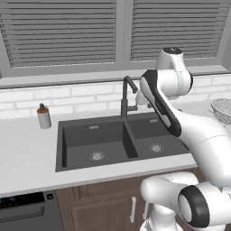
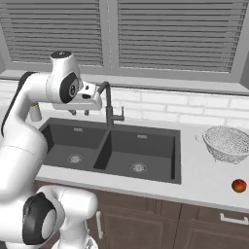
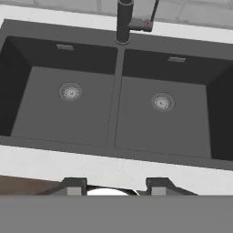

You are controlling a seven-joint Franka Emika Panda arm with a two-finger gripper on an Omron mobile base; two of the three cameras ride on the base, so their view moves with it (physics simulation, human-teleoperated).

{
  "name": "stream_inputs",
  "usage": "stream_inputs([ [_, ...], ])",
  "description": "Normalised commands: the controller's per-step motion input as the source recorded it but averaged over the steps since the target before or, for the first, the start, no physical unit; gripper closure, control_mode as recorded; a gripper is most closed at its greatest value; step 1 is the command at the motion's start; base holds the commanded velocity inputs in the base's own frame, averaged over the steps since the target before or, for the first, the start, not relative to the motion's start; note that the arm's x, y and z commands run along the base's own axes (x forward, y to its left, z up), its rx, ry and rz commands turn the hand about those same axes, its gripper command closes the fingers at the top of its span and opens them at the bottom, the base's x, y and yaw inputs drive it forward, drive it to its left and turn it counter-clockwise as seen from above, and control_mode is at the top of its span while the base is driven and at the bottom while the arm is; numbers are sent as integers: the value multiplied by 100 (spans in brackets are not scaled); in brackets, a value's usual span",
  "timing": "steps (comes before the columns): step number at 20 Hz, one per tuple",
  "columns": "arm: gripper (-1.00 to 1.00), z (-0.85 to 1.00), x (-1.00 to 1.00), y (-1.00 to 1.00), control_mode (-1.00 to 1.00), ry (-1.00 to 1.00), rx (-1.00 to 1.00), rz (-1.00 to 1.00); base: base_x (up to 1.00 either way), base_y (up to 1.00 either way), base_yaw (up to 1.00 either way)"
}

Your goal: Put the colander in the sink, put the apple in the colander, and turn on the sink faucet and pour water over the colander.

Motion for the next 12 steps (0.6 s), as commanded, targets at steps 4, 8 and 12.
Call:
stream_inputs([
  [4, -100, 0, 0, 0, -100, 0, 0, 0, 0, 0, 0],
  [8, -100, -2, 0, 0, -100, 3, 0, 0, 0, 0, 0],
  [12, -100, -22, -7, -39, -100, 5, 0, 0, 0, 0, 0],
])
